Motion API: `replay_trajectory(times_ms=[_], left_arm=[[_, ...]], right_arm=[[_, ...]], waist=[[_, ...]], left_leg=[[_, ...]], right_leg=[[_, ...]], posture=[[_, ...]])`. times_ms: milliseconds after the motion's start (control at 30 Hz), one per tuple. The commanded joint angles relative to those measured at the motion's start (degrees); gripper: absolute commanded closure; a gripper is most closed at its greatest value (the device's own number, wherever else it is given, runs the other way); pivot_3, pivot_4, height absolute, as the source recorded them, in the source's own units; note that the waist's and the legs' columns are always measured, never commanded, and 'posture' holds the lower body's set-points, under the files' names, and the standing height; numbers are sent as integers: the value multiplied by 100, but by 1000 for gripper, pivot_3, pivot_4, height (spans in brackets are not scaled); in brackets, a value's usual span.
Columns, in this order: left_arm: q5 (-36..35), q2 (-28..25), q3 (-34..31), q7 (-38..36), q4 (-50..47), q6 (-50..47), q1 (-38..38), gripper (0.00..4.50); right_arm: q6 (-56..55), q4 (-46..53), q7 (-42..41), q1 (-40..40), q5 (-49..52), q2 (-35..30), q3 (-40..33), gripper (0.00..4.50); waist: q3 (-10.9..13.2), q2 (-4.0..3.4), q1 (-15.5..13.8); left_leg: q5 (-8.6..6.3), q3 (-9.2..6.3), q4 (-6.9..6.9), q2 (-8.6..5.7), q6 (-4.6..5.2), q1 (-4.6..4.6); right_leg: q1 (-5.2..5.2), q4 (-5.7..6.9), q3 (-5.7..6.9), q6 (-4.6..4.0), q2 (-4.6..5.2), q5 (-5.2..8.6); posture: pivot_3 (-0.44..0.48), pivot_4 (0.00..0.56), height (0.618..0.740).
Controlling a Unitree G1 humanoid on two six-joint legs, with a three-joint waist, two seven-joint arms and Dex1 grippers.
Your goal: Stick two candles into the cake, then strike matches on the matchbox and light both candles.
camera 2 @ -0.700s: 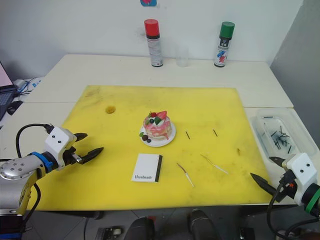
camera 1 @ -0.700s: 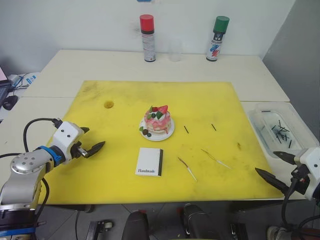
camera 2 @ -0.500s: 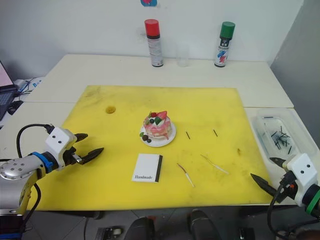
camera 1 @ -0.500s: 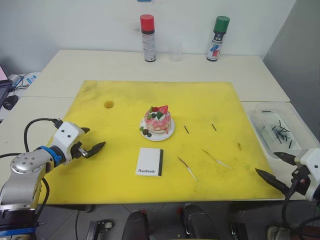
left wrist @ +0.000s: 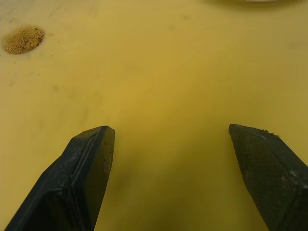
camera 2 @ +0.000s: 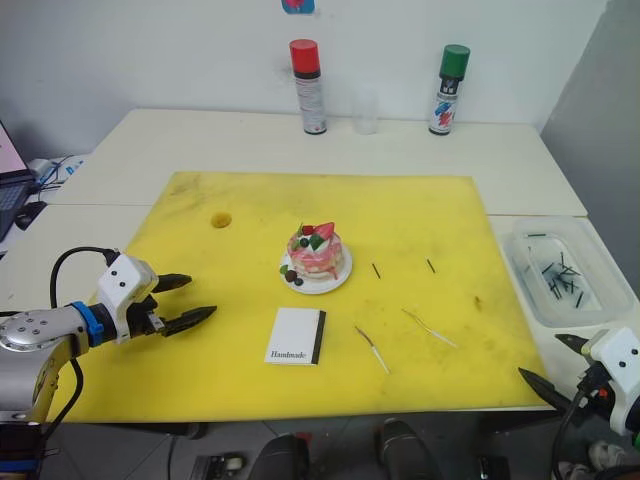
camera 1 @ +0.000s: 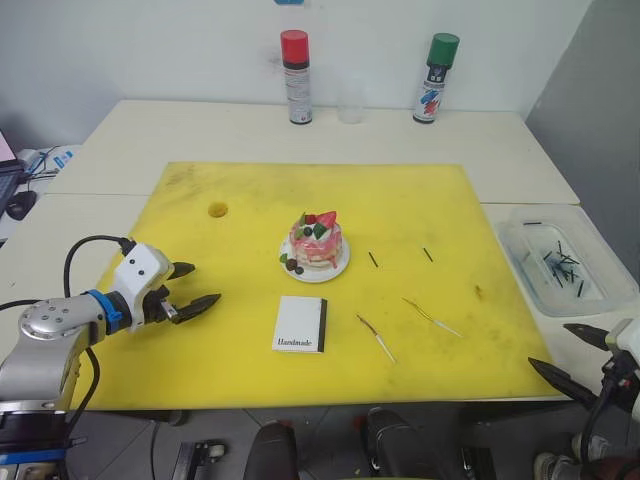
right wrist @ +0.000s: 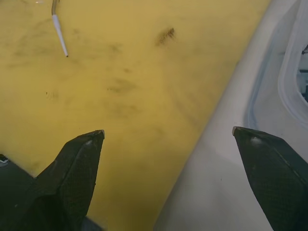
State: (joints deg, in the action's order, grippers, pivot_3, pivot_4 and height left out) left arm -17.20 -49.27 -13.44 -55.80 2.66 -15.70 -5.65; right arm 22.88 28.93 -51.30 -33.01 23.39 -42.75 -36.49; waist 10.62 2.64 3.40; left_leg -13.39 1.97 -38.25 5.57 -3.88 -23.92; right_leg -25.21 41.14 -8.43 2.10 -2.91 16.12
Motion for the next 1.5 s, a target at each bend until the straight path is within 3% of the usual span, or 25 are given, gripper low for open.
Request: replay_trajectory(times_ms=[33, 233, 467, 733, 1033, 1300, 1400, 1500], left_arm=[[-250, -112, -96, -321, -113, -51, 23, 148], [-375, -60, -72, -426, -417, -162, 99, 148], [-1207, -380, 245, -1001, -1893, -1309, 189, 148], [-1700, 88, 901, -1024, -2947, -1453, -207, 148], [-1598, 324, 1151, -1025, -3056, -1030, -181, 148], [-1610, 309, 1158, -947, -3105, -1006, -117, 148], [-1587, 307, 1166, -922, -3118, -998, -70, 0], [-1651, 275, 1145, -910, -3133, -1105, -35, 0]], right_arm=[[-155, 114, -39, -42, -10, 10, -138, 5], [-239, 256, -154, -155, 32, -19, -225, 5], [238, 1027, -132, 20, 383, -246, -166, 5], [1436, 1174, 638, 1325, 312, -677, 1202, 5], [2340, 861, 1040, 2484, 287, -755, 2249, 5], [2459, 742, 1099, 2738, 234, -631, 2743, 5], [2448, 670, 1141, 2745, 202, -580, 2853, 585], [2520, 643, 1118, 2732, 292, -565, 2905, 1629]], waist=[[-1, 1, 0], [-1, 2, -1], [-1, 2, 2], [-1, 2, 13], [-2, 1, 9], [-2, 1, 1], [-2, 1, 1], [-2, 1, 2]], left_leg=[[0, 0, 0, 0, 0, 0], [0, -2, -4, 0, 0, 0], [0, -5, -17, 2, 0, -3], [-1, -15, -71, 1, 0, -4], [0, -18, -68, -1, 1, -7], [-1, -20, -65, -1, 2, -23], [-1, -20, -65, -1, 2, -23], [-1, -20, -66, -1, 2, -22]], right_leg=[[0, 0, 0, 0, 0, 0], [1, 1, 2, 0, 0, 0], [3, 6, 3, 0, 0, 0], [7, 5, 4, 6, 1, -3], [22, 9, 6, 9, 0, -5], [16, 9, 10, 10, 0, -5], [15, 9, 9, 10, 0, -5], [15, 9, 9, 11, 0, -5]], posture=[[0, 150, 684], [0, 150, 684], [0, 150, 684], [0, 150, 684], [0, 150, 684], [0, 150, 684], [0, 150, 684], [0, 150, 684]])
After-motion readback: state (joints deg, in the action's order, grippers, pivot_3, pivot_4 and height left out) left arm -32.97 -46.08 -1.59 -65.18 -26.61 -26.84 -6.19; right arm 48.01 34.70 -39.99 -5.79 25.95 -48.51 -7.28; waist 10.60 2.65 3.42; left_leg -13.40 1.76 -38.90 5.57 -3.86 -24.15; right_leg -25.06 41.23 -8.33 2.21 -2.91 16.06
